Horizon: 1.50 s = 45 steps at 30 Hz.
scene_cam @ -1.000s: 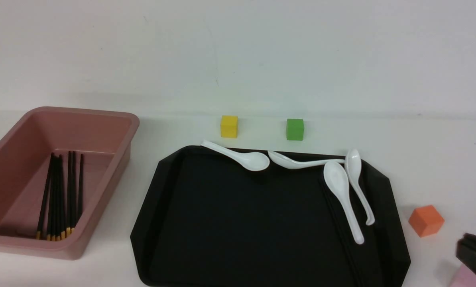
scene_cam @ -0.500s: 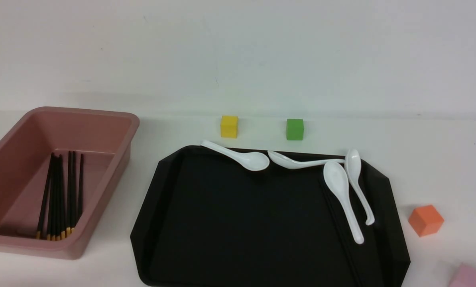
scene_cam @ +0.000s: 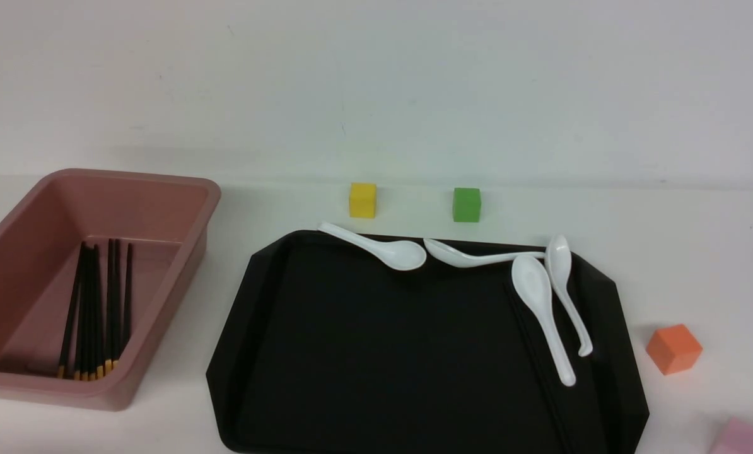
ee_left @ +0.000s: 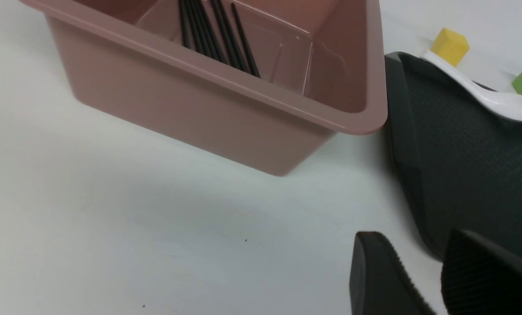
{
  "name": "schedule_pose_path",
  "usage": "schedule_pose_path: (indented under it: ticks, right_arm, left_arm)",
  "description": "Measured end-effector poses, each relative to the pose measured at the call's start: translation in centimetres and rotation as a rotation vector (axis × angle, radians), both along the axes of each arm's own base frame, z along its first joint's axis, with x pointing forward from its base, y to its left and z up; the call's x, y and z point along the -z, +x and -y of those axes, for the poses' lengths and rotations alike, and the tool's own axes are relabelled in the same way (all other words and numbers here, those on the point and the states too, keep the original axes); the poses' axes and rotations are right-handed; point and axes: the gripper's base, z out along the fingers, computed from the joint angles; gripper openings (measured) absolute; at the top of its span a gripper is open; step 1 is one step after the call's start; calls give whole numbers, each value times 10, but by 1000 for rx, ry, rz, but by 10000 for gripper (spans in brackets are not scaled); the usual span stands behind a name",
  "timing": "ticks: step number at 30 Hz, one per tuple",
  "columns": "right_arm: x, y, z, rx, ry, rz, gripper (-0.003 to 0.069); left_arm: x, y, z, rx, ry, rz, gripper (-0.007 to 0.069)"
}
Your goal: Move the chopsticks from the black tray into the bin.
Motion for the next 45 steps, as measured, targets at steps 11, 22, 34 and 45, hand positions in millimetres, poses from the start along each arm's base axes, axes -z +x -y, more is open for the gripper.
schedule_pose_path:
  ticks: [11,22,34,45]
  right_arm:
    - [0,0,0,-1,0,-1,92]
    - [0,0,0,-1,0,-1,108]
    - [0,0,0,-1,1,-1,122]
    - [0,0,0,-1,1,-1,135]
  left_arm:
    - [0,0,0,0,0,0,239]
    - [0,0,0,0,0,0,239]
    - [0,0,0,0,1,0,237]
    - [0,0,0,0,1,0,237]
